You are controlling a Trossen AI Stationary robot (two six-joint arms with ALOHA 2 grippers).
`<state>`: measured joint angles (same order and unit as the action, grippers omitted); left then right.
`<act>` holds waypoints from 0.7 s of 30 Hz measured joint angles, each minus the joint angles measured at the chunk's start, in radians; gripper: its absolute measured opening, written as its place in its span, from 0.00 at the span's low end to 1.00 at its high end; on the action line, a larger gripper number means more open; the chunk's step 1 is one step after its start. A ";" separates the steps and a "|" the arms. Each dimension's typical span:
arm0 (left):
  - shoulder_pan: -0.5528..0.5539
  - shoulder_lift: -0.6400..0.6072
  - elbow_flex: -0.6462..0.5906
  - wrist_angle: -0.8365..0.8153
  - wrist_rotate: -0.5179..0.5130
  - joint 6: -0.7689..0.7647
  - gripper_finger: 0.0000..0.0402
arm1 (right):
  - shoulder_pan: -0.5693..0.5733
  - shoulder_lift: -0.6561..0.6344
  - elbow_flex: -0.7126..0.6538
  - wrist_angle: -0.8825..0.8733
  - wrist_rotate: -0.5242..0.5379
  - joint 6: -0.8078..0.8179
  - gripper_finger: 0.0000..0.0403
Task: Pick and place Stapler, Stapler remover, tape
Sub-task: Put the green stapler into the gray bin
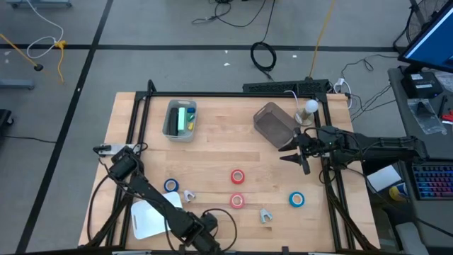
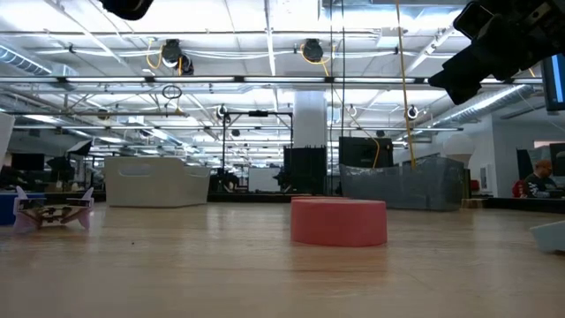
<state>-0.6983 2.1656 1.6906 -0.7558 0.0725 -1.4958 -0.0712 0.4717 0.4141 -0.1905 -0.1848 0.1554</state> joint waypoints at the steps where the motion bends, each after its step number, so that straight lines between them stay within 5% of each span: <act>1: 0.000 0.002 0.002 0.003 0.018 0.014 0.29 | 0.000 0.000 0.000 0.000 0.000 -0.002 0.37; 12: 0.009 0.004 0.004 0.002 0.072 0.050 0.29 | 0.000 0.000 0.000 0.008 0.000 -0.011 0.37; 21: 0.023 0.001 0.111 -0.152 0.045 0.052 0.29 | 0.000 0.000 0.000 0.008 0.000 -0.011 0.37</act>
<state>-0.6751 2.1666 1.8020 -0.9077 0.1175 -1.4442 -0.0712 0.4715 0.4141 -0.1822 -0.1852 0.1448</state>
